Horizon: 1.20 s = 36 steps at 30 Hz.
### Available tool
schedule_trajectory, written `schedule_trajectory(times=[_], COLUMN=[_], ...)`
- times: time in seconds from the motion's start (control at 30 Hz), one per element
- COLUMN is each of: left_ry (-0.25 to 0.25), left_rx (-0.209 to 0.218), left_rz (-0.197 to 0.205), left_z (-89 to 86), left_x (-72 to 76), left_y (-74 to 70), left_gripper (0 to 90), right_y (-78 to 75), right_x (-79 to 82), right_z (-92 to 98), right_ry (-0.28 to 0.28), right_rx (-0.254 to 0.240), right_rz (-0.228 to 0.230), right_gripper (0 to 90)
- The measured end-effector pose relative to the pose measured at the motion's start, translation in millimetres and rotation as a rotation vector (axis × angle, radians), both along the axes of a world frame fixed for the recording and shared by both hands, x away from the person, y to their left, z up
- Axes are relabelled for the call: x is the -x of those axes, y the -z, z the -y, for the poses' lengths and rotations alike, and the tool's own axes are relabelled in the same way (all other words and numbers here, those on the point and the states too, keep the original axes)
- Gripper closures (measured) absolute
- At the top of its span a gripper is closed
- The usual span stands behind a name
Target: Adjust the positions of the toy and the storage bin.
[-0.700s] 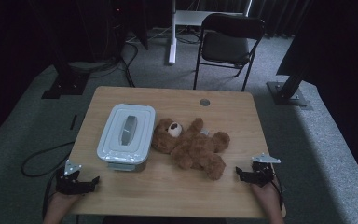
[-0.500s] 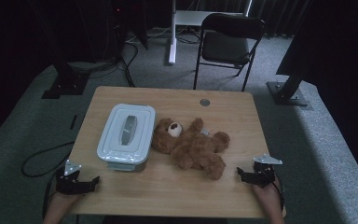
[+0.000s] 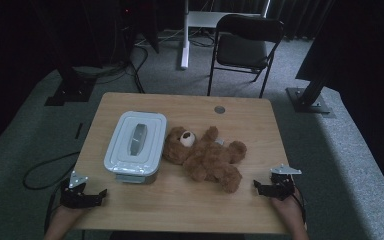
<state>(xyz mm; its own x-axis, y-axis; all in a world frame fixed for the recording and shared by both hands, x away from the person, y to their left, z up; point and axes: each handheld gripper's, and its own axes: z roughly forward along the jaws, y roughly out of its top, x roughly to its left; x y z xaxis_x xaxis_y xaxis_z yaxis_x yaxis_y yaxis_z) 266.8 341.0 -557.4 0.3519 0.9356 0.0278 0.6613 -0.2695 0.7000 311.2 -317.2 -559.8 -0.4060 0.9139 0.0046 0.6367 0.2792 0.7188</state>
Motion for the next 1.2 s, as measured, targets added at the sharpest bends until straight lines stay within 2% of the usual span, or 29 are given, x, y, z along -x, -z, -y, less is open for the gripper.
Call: schedule_trajectory(times=[0.13,0.3,0.4,0.6,0.7,0.87,0.9,0.97,1.2], left_ry=[0.007,0.013,0.014,0.013,0.013,0.013,0.014,0.013,0.013], left_rx=[-0.001,0.001,0.001,0.001,0.001,0.001,0.001,0.001,0.001], left_rz=[0.0,0.0,0.0,0.0,0.0,0.0,0.0,0.0,0.0], left_z=[0.0,0.3,0.3,0.5,0.5,0.5,0.5,0.5,0.5], left_x=[-0.5,-0.9,-1.0,-1.0,-1.0,-1.0,-1.0,-1.0,-1.0], left_y=[0.0,0.0,0.0,0.1,0.1,0.1,0.1,0.0,0.1], left_gripper=[0.4,0.4,0.4,0.4,0.4,0.4,0.4,0.4,0.4], right_y=[-2.2,-4.6,-9.1,-32.4,-45.1,-63.4,-66.4,-72.0,-87.4], right_x=[-2.0,-2.5,-1.2,2.2,2.0,-1.9,-3.1,-5.4,-17.8], right_z=[-2.0,-2.5,-3.0,-4.3,-7.9,-17.8,-20.2,-25.8,-45.8], right_ry=[-0.014,-0.037,-0.048,-0.075,-0.1,-0.157,-0.169,-0.173,-0.258], right_rx=[0.001,-0.058,-0.069,-0.111,-0.129,-0.164,-0.166,-0.159,-0.169], right_rz=[-0.021,-0.042,-0.035,0.028,0.043,0.047,0.048,0.062,0.062], right_gripper=[13.5,15.0,15.0,17.8,17.7,15.3,12.3,12.3,12.8])
